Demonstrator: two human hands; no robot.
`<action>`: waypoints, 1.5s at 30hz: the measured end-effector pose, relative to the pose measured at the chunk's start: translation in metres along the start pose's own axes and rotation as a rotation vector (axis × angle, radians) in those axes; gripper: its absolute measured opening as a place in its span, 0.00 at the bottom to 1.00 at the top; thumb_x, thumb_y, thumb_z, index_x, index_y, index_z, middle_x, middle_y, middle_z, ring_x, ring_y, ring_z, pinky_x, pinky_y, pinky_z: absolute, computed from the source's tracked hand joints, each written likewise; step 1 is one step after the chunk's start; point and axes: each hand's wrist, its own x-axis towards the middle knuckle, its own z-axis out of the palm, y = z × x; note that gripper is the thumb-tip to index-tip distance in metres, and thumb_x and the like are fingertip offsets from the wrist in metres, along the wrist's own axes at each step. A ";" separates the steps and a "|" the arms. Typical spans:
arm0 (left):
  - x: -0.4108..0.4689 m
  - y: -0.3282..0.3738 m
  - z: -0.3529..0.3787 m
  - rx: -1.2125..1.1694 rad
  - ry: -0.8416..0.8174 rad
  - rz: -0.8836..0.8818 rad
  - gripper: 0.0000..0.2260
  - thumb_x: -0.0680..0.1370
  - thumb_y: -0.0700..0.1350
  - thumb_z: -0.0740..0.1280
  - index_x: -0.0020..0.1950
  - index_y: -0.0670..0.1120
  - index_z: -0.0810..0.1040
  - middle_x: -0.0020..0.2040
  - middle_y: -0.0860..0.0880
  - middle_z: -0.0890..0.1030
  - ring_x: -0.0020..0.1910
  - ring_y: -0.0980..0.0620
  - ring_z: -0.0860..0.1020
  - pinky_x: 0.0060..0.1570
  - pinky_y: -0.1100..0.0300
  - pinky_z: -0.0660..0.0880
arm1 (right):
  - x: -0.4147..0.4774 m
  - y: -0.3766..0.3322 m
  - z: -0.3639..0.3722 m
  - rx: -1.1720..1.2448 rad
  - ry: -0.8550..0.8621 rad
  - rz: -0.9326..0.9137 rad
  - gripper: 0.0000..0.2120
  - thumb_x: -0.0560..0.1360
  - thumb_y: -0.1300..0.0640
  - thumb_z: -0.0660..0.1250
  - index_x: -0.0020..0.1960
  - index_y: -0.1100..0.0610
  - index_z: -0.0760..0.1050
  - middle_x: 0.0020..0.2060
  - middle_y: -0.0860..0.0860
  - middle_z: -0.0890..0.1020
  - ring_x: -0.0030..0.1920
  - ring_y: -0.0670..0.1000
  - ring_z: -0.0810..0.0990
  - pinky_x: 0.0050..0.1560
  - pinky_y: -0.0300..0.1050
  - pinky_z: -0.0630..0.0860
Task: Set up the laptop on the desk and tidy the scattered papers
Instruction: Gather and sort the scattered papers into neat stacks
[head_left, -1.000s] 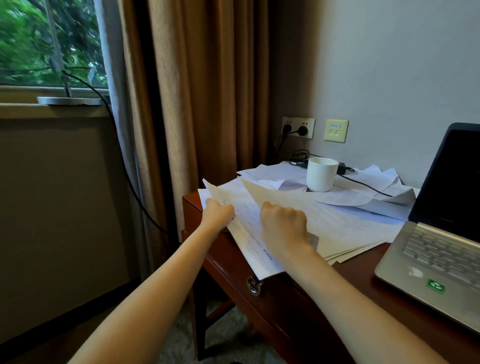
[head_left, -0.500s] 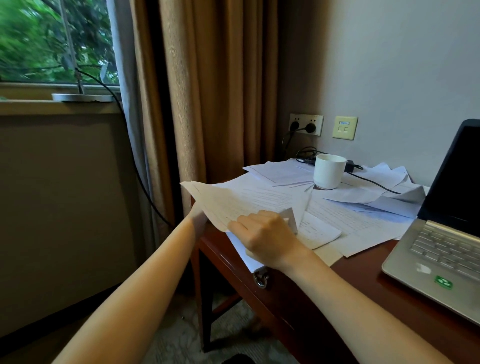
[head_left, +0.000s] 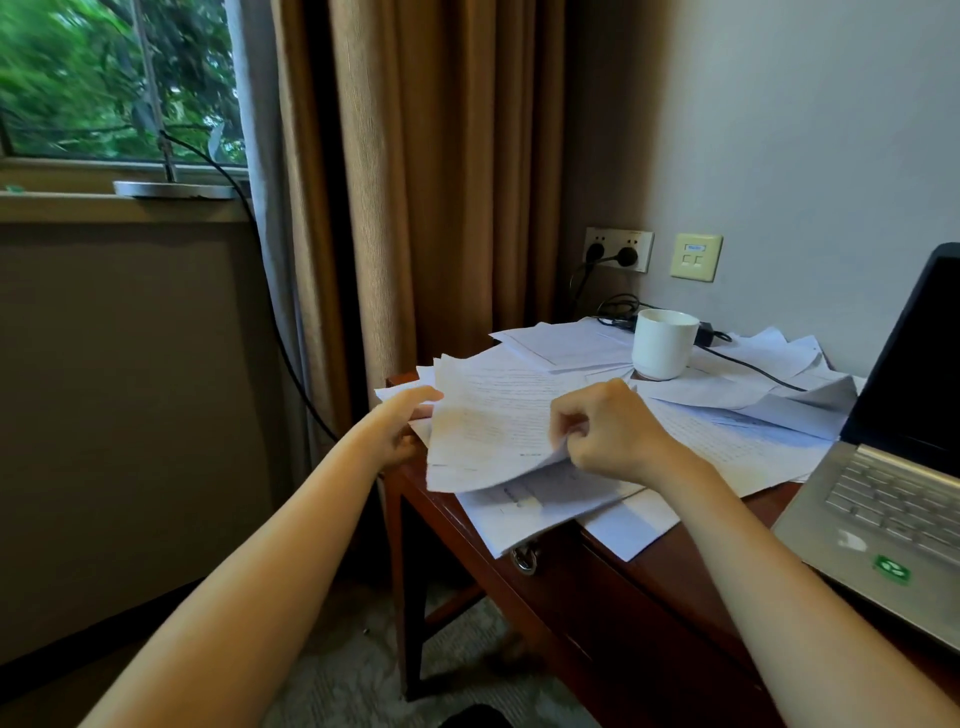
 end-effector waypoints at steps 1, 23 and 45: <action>-0.001 -0.002 0.002 0.033 0.029 -0.001 0.06 0.76 0.44 0.67 0.48 0.43 0.73 0.39 0.48 0.75 0.35 0.53 0.73 0.31 0.65 0.71 | 0.000 0.001 0.000 0.045 -0.022 0.040 0.17 0.65 0.72 0.59 0.29 0.52 0.75 0.28 0.45 0.77 0.36 0.46 0.76 0.38 0.38 0.71; 0.012 -0.013 0.008 0.038 0.222 0.230 0.27 0.74 0.38 0.68 0.71 0.39 0.63 0.59 0.44 0.75 0.50 0.46 0.76 0.39 0.56 0.72 | 0.002 0.044 0.002 0.567 -0.090 0.877 0.18 0.73 0.63 0.69 0.60 0.69 0.73 0.54 0.61 0.79 0.50 0.58 0.78 0.45 0.46 0.74; -0.012 0.015 -0.021 -0.218 -0.082 0.413 0.13 0.77 0.35 0.64 0.60 0.43 0.72 0.55 0.42 0.79 0.50 0.43 0.79 0.49 0.48 0.78 | -0.003 0.049 -0.006 1.057 -0.249 0.505 0.33 0.59 0.54 0.79 0.60 0.64 0.76 0.54 0.58 0.83 0.52 0.56 0.83 0.52 0.48 0.80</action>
